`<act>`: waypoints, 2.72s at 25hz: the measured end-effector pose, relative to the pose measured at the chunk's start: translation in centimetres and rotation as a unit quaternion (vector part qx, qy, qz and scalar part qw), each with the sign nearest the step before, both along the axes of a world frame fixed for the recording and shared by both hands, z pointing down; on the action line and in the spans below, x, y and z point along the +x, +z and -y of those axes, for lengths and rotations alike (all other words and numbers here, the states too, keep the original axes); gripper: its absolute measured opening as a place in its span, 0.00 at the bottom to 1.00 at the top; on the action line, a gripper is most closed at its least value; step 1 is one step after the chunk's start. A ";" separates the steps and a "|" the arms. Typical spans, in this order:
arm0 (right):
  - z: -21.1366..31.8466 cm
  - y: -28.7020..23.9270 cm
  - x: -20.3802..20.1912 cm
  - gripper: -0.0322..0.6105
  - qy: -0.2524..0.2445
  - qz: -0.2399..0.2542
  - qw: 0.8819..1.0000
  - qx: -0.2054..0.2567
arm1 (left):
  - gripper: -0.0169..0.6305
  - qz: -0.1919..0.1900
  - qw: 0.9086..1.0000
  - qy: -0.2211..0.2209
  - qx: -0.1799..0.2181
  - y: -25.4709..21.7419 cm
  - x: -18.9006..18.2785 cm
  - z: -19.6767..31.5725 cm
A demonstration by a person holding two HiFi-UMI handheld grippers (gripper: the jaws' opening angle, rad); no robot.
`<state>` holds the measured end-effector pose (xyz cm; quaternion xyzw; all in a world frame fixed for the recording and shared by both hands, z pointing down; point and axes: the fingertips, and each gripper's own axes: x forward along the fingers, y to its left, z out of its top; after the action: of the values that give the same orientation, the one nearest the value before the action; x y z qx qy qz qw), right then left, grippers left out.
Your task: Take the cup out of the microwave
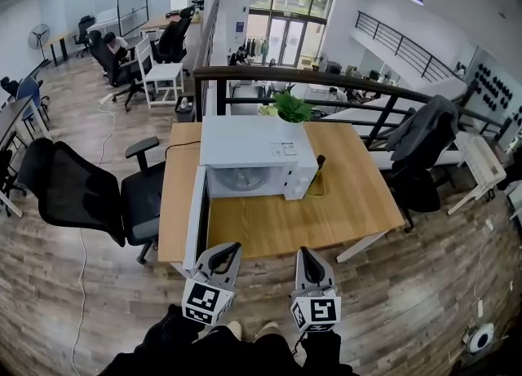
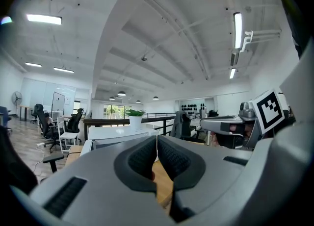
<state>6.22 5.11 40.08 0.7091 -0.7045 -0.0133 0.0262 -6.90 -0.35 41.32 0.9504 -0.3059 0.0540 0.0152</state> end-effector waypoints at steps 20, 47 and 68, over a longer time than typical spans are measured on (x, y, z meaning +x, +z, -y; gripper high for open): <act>19.8 7.6 9.1 0.07 -0.090 0.045 0.993 -0.063 | 0.07 0.031 0.993 -0.098 -0.065 7.7 8.9 18.4; 33.9 21.2 10.5 0.07 -0.189 0.078 0.966 -0.160 | 0.26 0.062 0.974 -0.139 -0.169 22.7 13.0 34.7; 35.3 23.2 11.3 0.07 -0.192 0.093 0.960 -0.181 | 0.26 0.063 0.975 -0.107 -0.182 25.0 16.0 38.4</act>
<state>17.54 -30.23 63.28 0.5423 -0.8171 0.1760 0.0852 9.07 -38.74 66.36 0.8880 -0.3916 0.1663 0.1745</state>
